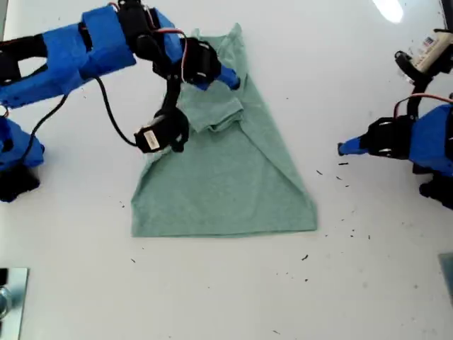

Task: Fold t shirt

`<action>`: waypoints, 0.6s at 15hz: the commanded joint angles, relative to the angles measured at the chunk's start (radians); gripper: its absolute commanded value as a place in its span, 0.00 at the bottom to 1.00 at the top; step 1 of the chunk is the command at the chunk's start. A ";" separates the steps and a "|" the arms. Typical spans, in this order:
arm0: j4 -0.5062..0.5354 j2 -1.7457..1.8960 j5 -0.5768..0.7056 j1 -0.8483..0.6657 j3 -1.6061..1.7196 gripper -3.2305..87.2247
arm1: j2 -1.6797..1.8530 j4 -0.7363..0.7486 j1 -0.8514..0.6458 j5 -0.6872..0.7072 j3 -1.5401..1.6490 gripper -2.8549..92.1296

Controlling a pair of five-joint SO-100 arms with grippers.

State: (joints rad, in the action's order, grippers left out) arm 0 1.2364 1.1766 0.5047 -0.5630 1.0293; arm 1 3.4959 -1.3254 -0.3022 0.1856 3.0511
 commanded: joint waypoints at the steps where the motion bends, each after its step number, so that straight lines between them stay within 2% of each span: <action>1: 0.121 0.268 -0.011 -0.055 0.051 0.32 | 0.006 0.015 0.006 -0.011 0.063 0.06; 2: 0.089 0.420 0.002 -0.041 0.218 0.30 | 0.006 0.015 0.003 -0.009 0.063 0.06; 5: -0.144 0.936 -0.043 0.058 0.905 0.11 | 0.006 0.018 0.003 0.044 0.063 0.06; 7: -0.325 1.281 -0.195 0.156 1.401 0.04 | 0.006 0.009 0.000 0.064 0.063 0.06; 8: -0.368 1.471 -0.279 0.186 1.634 0.03 | 0.006 0.009 0.000 0.074 0.063 0.06; 9: -0.345 1.675 -0.336 0.209 1.819 0.03 | 0.006 0.009 -0.002 0.077 0.063 0.06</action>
State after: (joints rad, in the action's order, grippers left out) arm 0 0.9143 2.5479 0.2454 -0.3896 2.5710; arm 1 3.4959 -1.3254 -0.3037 0.2454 3.0511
